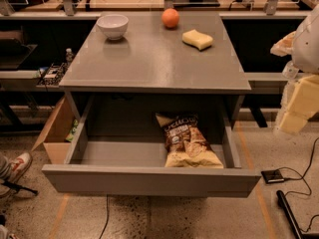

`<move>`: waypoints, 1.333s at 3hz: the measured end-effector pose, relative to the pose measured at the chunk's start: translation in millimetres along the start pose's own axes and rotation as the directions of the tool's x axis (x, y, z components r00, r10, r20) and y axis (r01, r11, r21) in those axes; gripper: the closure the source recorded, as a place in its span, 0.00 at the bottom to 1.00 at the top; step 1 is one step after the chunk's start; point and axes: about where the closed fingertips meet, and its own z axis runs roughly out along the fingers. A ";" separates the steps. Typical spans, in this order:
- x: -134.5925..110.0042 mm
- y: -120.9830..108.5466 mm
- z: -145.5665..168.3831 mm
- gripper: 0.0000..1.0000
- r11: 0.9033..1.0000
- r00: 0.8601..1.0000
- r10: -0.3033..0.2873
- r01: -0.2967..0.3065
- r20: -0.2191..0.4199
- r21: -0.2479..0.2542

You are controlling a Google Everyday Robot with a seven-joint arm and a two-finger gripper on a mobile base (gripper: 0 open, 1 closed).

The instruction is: Pick brown chip bag from top drawer and place on counter

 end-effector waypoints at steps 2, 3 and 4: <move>11.8 -0.3 19.5 0.00 0.994 0.993 0.112 -0.112 0.036 -0.012; 27.9 1.1 56.5 0.00 0.963 0.962 0.269 -0.267 0.052 -0.042; 43.2 0.1 93.3 0.00 0.895 0.894 0.444 -0.441 0.056 -0.063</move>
Offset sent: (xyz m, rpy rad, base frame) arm 0.0118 -0.0247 -0.0607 0.1922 0.0606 -0.2567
